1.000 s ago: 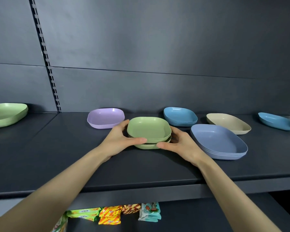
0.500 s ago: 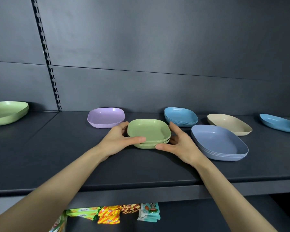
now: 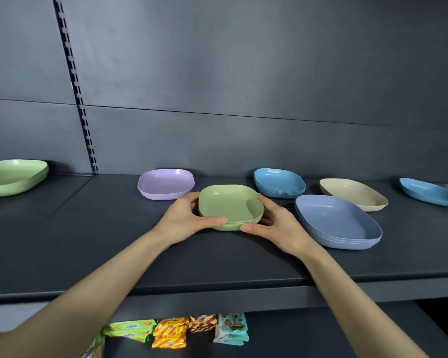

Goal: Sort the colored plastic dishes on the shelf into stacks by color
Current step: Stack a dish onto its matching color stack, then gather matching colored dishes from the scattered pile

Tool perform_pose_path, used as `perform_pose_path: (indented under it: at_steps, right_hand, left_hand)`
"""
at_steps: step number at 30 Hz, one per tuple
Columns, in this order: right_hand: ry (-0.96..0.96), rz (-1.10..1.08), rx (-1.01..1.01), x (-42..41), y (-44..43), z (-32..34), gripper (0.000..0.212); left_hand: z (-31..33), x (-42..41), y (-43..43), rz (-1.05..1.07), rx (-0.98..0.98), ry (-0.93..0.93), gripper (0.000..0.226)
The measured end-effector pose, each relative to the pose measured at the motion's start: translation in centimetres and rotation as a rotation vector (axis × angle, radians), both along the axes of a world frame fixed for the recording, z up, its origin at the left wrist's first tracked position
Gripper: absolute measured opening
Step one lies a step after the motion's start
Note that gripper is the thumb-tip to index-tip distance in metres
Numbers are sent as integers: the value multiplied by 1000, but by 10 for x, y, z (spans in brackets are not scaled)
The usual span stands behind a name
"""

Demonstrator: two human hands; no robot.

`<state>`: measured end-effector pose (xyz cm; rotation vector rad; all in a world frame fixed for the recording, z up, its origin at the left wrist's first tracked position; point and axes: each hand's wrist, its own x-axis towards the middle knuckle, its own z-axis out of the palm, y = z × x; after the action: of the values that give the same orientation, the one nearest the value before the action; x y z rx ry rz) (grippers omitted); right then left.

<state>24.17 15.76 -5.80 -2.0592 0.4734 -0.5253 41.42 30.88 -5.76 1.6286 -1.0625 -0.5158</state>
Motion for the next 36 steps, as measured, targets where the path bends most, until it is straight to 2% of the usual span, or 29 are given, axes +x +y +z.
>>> perform_pose_path:
  at_steps: [9,11,13,15,16,20,27,30,36]
  right_hand:
    - [37,-26,-42,-1,3,3,60]
    - [73,-30,-50,-2,5,7,64]
    - [153,-34,-99,-3,6,13,59]
    - [262,-55,-187,-4,8,23,55]
    - [309,-74,-238,-5,10,30,61]
    - [379,-134,-413,-12,11,59,65]
    - [418,-281,-698,-50,-5,127,62]
    - [412,-358,-750,-78,-18,149,63]
    - [392,-460,-811,-149,-54,172,70]
  left_hand:
    - [2,1,2,-20,35,-14,67]
    - [4,2,3,-20,57,-18,58]
    - [8,2,5,-12,89,-66,41]
    - [15,2,8,13,121,-179,27]
    - [21,1,10,40,135,-269,25]
    - [59,-9,13,88,190,-628,44]
    - [125,-35,-15,-27,267,-1041,65]
    - [146,-56,-35,-28,232,-1149,70]
    - [164,-116,-78,-42,121,-1243,74]
